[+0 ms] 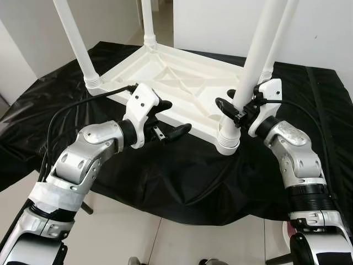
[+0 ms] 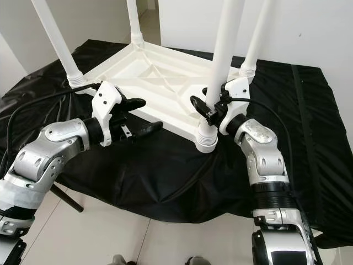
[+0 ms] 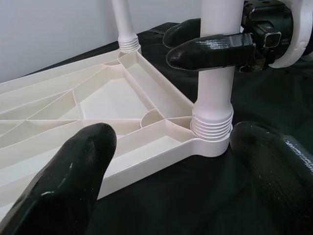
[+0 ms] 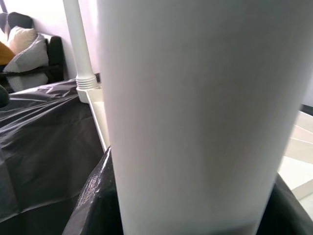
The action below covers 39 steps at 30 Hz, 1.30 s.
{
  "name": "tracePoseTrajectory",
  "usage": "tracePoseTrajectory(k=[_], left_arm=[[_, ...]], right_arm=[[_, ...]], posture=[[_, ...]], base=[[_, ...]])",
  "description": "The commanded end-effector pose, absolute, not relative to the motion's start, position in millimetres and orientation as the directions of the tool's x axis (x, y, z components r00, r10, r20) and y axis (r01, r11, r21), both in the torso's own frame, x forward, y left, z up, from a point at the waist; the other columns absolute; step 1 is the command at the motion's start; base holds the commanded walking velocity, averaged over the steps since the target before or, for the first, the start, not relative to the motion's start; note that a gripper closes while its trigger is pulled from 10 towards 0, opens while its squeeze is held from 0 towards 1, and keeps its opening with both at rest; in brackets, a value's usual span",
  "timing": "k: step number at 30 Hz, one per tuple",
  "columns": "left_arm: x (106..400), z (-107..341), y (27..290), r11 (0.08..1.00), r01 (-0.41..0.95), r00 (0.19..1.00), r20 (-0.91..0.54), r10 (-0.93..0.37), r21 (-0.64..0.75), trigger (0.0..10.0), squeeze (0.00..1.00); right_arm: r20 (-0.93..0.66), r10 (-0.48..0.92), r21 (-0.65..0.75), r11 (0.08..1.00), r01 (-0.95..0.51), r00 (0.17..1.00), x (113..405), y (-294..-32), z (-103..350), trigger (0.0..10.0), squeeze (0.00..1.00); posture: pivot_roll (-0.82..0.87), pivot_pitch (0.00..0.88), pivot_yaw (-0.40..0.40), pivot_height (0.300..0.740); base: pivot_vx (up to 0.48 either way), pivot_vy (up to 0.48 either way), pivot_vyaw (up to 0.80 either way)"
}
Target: Building children table
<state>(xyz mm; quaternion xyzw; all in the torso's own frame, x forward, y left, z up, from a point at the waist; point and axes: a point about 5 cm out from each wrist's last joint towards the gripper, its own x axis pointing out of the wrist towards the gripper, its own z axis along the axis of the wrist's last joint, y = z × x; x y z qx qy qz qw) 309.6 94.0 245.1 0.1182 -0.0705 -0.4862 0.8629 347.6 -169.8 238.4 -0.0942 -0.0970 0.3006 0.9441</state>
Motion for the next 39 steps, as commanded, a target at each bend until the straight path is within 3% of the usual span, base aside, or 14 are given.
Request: tracePoseTrajectory(k=[1,8,13,15,21,29,39], left_arm=[[304.6,244.9,95.1,0.421,0.865,0.445,-0.030,-0.895,0.274,10.0,0.00],[303.6,244.1,93.4,0.392,0.881,0.418,-0.046,-0.907,0.265,10.0,0.00],[302.4,239.8,91.7,0.343,0.906,0.373,-0.083,-0.924,0.249,10.0,0.00],[300.2,233.0,90.3,0.278,0.934,0.312,-0.130,-0.941,0.225,10.0,0.00],[298.0,228.9,89.1,0.233,0.950,0.268,-0.159,-0.950,0.210,10.0,0.00],[296.2,228.1,87.0,0.229,0.950,0.265,-0.161,-0.951,0.211,10.0,0.00],[297.1,226.6,87.1,0.253,0.944,0.287,-0.155,-0.945,0.211,10.0,0.00]], right_arm=[[-0.031,0.620,-0.197,0.765,-0.613,0.784,348.4,-168.4,204.2,10.0,0.00],[-0.094,0.644,-0.216,0.731,-0.647,0.759,346.2,-170.9,194.5,10.0,0.00],[-0.108,0.635,-0.224,0.735,-0.641,0.765,347.2,-176.7,193.4,10.0,0.00],[-0.119,0.620,-0.234,0.741,-0.629,0.775,347.4,-182.6,192.0,10.0,0.00],[-0.126,0.606,-0.218,0.756,-0.617,0.786,345.1,-189.5,187.1,10.0,0.00],[-0.125,0.608,-0.192,0.760,-0.620,0.784,338.0,-191.7,180.9,10.0,0.00],[-0.118,0.649,-0.113,0.743,-0.659,0.752,327.3,-175.9,163.9,10.0,0.00]], posture=[[-0.08,0.141,0.085,0.740],[-0.08,0.141,0.085,0.740],[-0.08,0.141,0.085,0.740],[-0.08,0.140,0.085,0.740],[-0.08,0.136,0.087,0.740],[-0.08,0.133,0.084,0.740],[-0.08,0.130,0.083,0.740]], base=[[0.000,0.000,0.00],[0.000,0.000,0.00],[0.000,0.000,0.00],[0.000,0.000,0.00],[0.000,0.000,0.00],[0.000,0.000,0.00],[0.000,0.000,0.00]])
